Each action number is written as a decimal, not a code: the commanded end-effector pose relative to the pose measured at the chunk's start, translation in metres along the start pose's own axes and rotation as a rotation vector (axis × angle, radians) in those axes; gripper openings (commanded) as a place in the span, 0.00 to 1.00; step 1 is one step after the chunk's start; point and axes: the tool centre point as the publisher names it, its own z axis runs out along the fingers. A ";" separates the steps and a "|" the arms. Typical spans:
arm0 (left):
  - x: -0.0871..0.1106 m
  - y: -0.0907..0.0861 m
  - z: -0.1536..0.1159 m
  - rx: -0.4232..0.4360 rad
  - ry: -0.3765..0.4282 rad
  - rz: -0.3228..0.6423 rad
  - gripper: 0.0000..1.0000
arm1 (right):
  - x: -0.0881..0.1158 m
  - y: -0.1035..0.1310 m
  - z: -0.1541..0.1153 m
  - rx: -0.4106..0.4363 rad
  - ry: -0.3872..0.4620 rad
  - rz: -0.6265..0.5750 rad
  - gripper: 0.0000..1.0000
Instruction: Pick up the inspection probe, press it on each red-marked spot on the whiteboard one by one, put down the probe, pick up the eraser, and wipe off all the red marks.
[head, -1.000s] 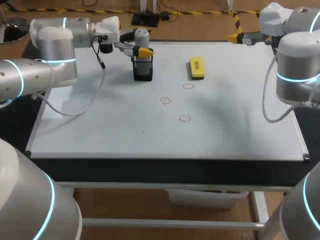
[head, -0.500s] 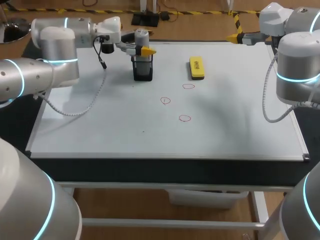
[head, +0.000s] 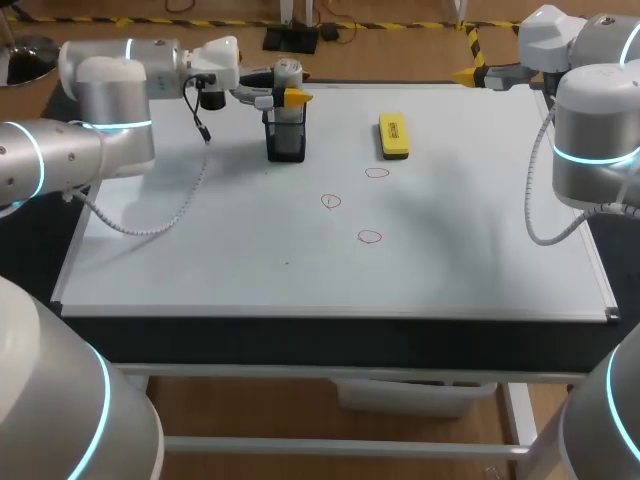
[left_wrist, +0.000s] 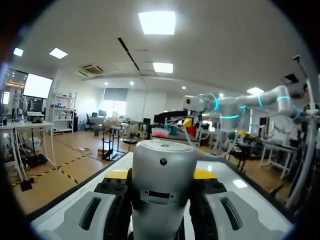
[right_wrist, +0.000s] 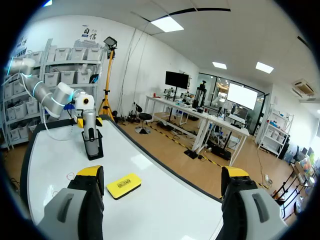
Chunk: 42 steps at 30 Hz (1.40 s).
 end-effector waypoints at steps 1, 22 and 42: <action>0.007 -0.008 -0.003 0.001 -0.011 0.012 0.00 | -0.001 0.000 0.000 0.001 0.002 0.000 1.00; 0.017 -0.096 -0.016 -0.043 -0.083 0.080 0.00 | -0.001 0.000 0.000 0.001 0.002 0.000 1.00; 0.036 -0.136 -0.088 0.012 -0.177 0.154 0.00 | -0.001 0.000 0.000 0.001 0.002 0.000 1.00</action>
